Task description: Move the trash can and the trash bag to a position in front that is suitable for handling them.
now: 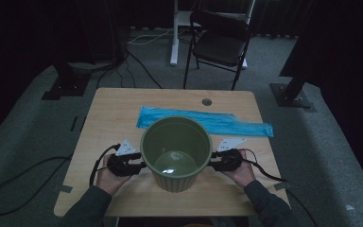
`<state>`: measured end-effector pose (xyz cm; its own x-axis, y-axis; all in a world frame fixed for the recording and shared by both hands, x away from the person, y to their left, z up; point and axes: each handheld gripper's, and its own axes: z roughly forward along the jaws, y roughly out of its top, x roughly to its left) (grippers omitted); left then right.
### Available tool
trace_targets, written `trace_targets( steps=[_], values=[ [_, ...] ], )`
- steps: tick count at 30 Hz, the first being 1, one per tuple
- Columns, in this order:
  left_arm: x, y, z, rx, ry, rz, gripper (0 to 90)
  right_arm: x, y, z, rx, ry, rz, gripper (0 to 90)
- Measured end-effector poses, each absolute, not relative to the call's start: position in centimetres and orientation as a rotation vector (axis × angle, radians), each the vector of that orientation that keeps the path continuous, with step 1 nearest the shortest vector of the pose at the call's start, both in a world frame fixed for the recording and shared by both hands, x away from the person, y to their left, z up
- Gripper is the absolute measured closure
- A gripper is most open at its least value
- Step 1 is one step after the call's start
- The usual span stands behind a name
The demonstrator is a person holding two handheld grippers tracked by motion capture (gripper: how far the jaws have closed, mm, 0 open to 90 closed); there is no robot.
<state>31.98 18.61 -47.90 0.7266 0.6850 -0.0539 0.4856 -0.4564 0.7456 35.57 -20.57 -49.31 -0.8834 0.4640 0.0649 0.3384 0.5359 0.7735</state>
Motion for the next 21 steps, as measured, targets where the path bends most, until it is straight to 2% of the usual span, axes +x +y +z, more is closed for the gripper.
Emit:
trace_targets(
  steps=[15,18,21],
  values=[
    [34.5,19.4,-48.0,2.139,0.963,0.395,55.1,37.1,-18.9,-48.9,0.685,2.642,1.228,64.0],
    [35.0,19.4,-48.3,2.146,0.991,0.419,56.2,37.7,-18.4,-48.9,0.68,2.657,1.236,68.6],
    [35.3,19.5,-48.5,2.155,1.018,0.456,57.9,38.1,-17.9,-48.9,0.671,2.661,1.241,69.3]
  ],
)
